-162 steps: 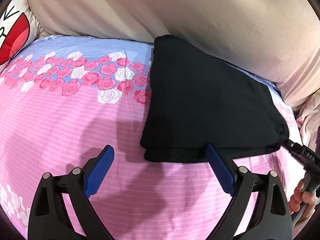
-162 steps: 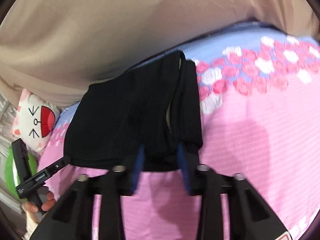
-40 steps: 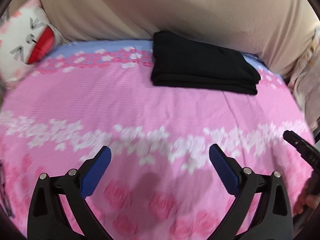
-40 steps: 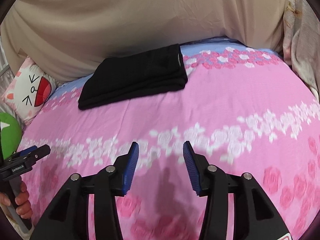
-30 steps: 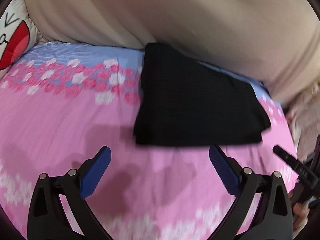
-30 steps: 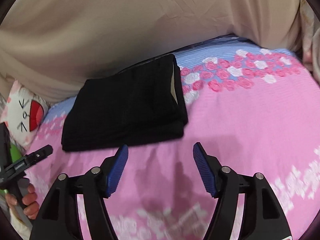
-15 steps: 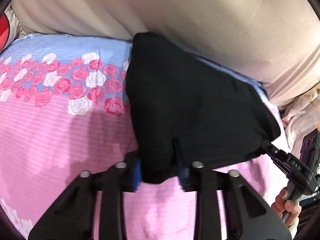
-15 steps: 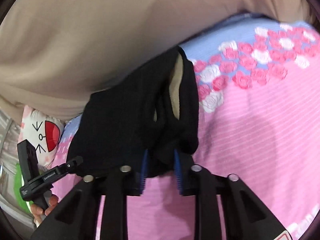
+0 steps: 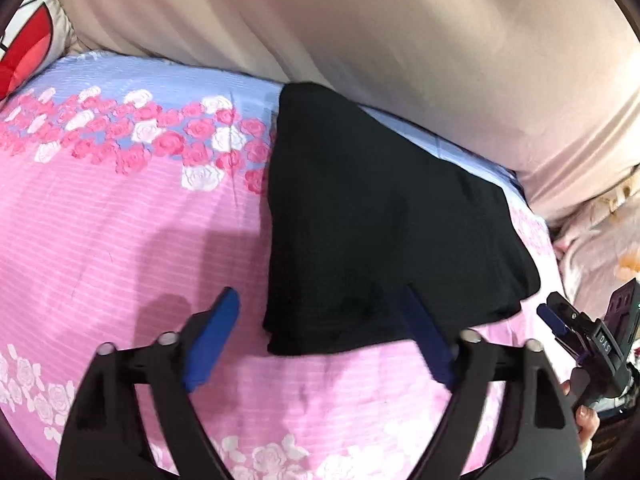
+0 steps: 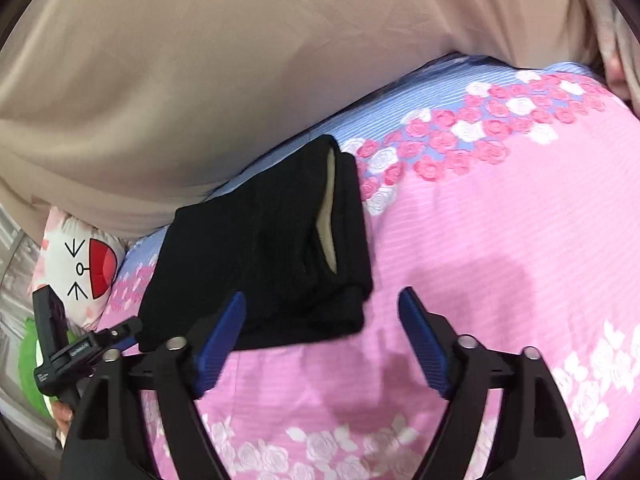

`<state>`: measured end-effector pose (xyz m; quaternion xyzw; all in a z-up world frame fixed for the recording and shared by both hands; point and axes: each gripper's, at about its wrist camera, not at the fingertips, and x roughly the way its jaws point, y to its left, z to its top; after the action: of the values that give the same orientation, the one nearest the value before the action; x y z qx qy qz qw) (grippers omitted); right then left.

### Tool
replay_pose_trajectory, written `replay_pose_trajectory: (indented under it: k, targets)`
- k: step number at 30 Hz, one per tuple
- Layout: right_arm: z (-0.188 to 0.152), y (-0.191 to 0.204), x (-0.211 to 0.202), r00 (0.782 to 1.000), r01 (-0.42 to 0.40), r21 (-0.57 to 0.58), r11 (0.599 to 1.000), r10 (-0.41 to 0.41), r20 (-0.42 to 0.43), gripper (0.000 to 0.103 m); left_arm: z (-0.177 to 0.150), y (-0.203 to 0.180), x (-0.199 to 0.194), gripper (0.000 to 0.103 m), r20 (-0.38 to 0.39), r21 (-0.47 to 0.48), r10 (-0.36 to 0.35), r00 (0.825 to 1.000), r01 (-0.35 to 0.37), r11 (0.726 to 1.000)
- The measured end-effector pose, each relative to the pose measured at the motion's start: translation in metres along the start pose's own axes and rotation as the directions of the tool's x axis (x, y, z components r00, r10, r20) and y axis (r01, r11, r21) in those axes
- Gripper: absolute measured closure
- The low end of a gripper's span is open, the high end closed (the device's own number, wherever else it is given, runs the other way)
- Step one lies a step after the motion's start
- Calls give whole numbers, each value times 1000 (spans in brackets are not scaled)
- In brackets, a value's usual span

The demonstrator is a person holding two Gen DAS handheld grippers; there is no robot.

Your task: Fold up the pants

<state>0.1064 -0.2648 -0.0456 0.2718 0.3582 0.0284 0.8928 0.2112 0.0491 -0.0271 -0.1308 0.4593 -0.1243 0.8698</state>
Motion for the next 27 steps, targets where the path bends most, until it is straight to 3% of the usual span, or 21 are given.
replay_pose_trajectory:
  k: [4, 5, 6, 7, 8, 9, 11, 14, 17, 19, 20, 22, 24, 27]
  targets:
    - [8, -3, 44, 996, 38, 25, 999, -36, -77, 23, 11, -9, 25, 19, -46, 31, 47, 998, -45, 998]
    - [7, -4, 54, 995, 35, 36, 999, -31, -91, 31, 12, -8, 33, 22, -62, 25, 46, 997, -44, 999]
    - [7, -2, 57, 998, 7, 25, 1000, -5, -56, 59, 12, -8, 41, 42, -87, 16, 25, 996, -23, 1000]
    - [7, 1, 57, 998, -26, 28, 999, 27, -64, 64, 12, -7, 46, 44, -108, 5, -4, 994, 4, 1000]
    - [8, 4, 54, 998, -35, 36, 999, 37, -57, 70, 12, -7, 43, 56, -96, 1, -5, 995, 5, 1000]
    - [9, 7, 48, 998, -47, 32, 998, 49, -50, 73, 12, -9, 35, 69, -87, 14, -12, 996, 14, 1000]
    - [6, 14, 29, 997, -75, 11, 997, 75, -30, 74, 11, -10, 17, 78, -57, 34, -20, 998, 22, 999]
    - [-13, 17, -1, 995, -102, 4, 995, 102, -13, 74, -1, -1, -1, 80, -89, 9, -82, 993, 83, 997]
    - [-43, 4, -18, 994, -106, 20, 994, 106, -25, 69, -25, 1, -14, 78, -106, 34, -83, 991, 87, 996]
    - [-56, -10, -13, 998, -54, 23, 998, 55, -40, 57, -43, -5, -20, 70, -79, 83, -5, 997, 12, 996]
    - [-61, -17, -13, 999, -21, 31, 999, 22, -34, 51, -47, -10, -22, 64, -61, 102, 34, 998, -27, 994]
    - [-65, -27, -28, 999, -35, 83, 996, 34, 11, 51, -52, -20, -28, 56, -20, 135, 101, 995, -98, 986]
    - [-65, -20, -43, 998, 6, 63, 998, -10, 61, 45, -51, -23, -30, 26, -1, 138, 118, 993, -117, 984]
    - [-64, -11, -44, 996, 71, 8, 997, -72, 57, 34, -42, -14, -22, 20, -6, 91, 106, 994, -105, 990]
